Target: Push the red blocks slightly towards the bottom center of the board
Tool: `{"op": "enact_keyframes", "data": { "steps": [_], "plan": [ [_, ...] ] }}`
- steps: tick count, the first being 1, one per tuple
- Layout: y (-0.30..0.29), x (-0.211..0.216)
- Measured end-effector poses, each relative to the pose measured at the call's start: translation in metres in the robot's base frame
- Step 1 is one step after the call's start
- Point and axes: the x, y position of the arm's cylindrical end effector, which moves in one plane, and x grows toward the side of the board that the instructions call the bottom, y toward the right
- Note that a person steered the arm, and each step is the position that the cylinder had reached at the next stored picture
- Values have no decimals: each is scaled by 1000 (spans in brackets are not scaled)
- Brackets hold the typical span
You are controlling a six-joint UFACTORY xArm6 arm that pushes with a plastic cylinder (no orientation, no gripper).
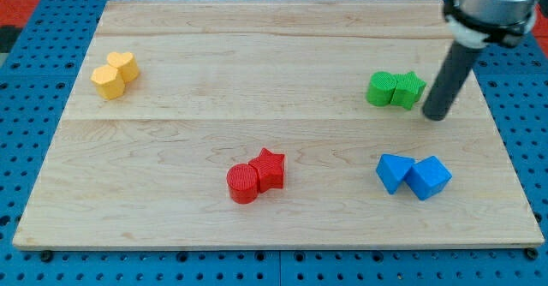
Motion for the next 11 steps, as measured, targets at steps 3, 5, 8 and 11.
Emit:
{"op": "enact_keyframes", "data": {
  "steps": [3, 5, 8, 11],
  "plan": [
    [-26, 0],
    [-58, 20],
    [-159, 89],
    [-268, 135]
  ]
}}
